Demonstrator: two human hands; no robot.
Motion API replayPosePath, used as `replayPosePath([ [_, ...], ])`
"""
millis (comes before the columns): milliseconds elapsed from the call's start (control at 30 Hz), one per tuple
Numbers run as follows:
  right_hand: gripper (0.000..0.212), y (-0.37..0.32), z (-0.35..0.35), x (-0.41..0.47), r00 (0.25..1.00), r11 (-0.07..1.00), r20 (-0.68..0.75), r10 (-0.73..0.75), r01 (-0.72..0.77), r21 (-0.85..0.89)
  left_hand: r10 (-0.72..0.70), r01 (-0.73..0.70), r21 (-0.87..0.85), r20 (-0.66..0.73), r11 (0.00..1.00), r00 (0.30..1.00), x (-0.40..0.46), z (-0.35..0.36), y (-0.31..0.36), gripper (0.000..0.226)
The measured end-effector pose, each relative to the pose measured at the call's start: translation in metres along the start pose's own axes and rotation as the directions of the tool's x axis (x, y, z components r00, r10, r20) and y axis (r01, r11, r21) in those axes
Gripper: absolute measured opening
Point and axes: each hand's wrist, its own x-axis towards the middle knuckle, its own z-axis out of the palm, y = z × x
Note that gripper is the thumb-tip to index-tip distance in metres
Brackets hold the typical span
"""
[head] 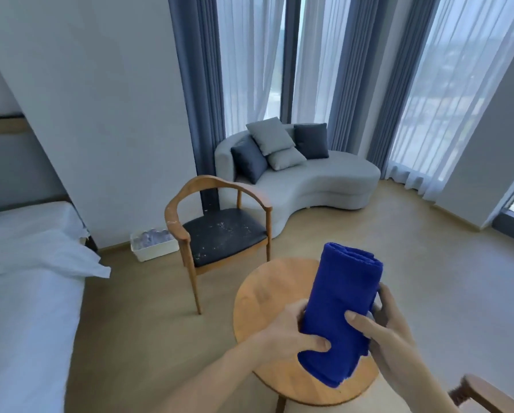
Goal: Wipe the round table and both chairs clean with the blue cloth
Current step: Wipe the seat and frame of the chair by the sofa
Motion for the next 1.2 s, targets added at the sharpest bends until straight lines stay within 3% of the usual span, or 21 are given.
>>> replayPosePath([
  [267, 0.071, 0.052, 0.178, 0.111, 0.978, 0.993, 0.199, 0.065, -0.042, -0.114, -0.031, 0.009, -0.109, -0.201, 0.994, 0.979, -0.031, -0.192, -0.043, 0.057],
  [400, 0.067, 0.09, 0.278, 0.174, 0.989, 0.988, 0.108, 0.098, -0.084, -0.127, -0.087, 0.066, -0.092, -0.253, 0.994, 0.964, -0.037, -0.303, -0.075, 0.048],
  [567, 0.056, 0.131, 0.367, 0.236, 0.972, 0.949, -0.003, 0.235, -0.23, -0.216, -0.223, 0.249, 0.033, -0.348, 0.968, 0.911, -0.049, -0.423, -0.11, 0.034],
  [833, 0.054, 0.176, 0.426, 0.353, 0.959, 0.893, -0.132, 0.252, -0.283, -0.35, -0.239, 0.361, 0.133, -0.534, 0.923, 0.811, -0.026, -0.599, -0.164, 0.012],
  [1067, 0.061, 0.239, 0.466, 0.505, 0.951, 0.845, -0.214, 0.223, -0.298, -0.444, -0.164, 0.44, 0.371, -0.583, 0.817, 0.796, 0.072, -0.765, -0.175, 0.024],
  [1200, 0.063, 0.27, 0.497, 0.593, 0.948, 0.811, -0.217, 0.231, -0.311, -0.496, -0.174, 0.501, 0.495, -0.566, 0.709, 0.806, 0.13, -0.855, -0.174, 0.037],
])
